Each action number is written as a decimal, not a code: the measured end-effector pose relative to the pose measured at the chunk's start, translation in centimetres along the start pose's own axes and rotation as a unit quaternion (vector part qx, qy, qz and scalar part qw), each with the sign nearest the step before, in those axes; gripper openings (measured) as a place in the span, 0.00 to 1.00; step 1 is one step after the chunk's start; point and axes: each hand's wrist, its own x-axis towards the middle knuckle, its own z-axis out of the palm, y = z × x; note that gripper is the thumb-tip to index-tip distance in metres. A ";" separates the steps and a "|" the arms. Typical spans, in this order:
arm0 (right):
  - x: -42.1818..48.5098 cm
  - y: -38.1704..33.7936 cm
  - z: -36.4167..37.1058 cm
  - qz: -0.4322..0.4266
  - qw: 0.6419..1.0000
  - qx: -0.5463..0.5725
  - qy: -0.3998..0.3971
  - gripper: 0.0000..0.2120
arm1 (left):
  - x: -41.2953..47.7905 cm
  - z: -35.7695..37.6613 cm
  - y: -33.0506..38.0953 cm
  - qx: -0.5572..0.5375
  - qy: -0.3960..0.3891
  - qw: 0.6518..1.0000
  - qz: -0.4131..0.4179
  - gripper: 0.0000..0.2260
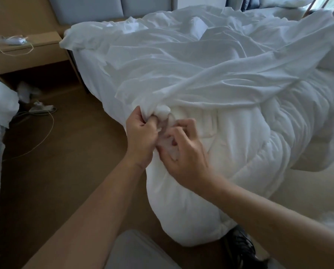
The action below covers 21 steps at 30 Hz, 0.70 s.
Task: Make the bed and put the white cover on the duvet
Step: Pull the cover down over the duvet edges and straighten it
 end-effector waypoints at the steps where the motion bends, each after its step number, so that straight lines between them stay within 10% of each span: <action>1: -1.8 -0.7 0.4 -0.027 0.998 -0.010 -0.051 0.09 | 0.1 -0.1 -0.4 0.002 -0.017 1.000 0.004 0.05; 4: -5.3 -0.9 1.7 -0.014 0.978 -0.099 -0.185 0.10 | 0.5 -0.4 -1.3 0.018 -0.083 0.996 0.029 0.07; 21: -11.6 1.6 -0.8 0.150 0.979 -0.032 -0.136 0.07 | -7.1 1.3 -7.3 0.214 -0.094 0.924 0.301 0.15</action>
